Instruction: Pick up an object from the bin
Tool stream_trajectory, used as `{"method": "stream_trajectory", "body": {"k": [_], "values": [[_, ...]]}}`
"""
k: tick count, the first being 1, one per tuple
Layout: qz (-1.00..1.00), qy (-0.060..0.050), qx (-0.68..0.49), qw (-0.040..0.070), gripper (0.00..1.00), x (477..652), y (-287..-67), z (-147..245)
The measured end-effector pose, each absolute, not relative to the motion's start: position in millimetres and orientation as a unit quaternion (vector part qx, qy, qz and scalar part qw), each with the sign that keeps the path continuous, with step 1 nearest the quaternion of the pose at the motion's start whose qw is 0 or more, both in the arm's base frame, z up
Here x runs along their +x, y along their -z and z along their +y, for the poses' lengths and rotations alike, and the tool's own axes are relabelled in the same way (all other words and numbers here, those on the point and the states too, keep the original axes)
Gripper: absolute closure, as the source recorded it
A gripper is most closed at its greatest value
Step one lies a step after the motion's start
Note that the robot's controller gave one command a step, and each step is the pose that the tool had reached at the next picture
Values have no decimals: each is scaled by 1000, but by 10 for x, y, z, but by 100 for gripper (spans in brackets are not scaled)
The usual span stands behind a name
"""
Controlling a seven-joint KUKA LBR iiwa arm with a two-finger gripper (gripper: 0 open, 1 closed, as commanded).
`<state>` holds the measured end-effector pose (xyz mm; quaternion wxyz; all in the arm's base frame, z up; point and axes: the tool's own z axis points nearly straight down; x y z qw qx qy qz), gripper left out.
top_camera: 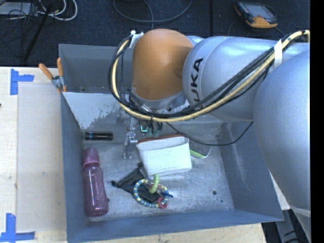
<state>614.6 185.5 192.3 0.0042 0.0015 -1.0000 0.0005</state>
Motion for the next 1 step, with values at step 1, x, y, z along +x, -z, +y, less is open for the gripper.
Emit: {"method": "stream_trajectory", "body": {"k": [1], "values": [[-1000,0,0,0,0,6164,-1973,1847]]}}
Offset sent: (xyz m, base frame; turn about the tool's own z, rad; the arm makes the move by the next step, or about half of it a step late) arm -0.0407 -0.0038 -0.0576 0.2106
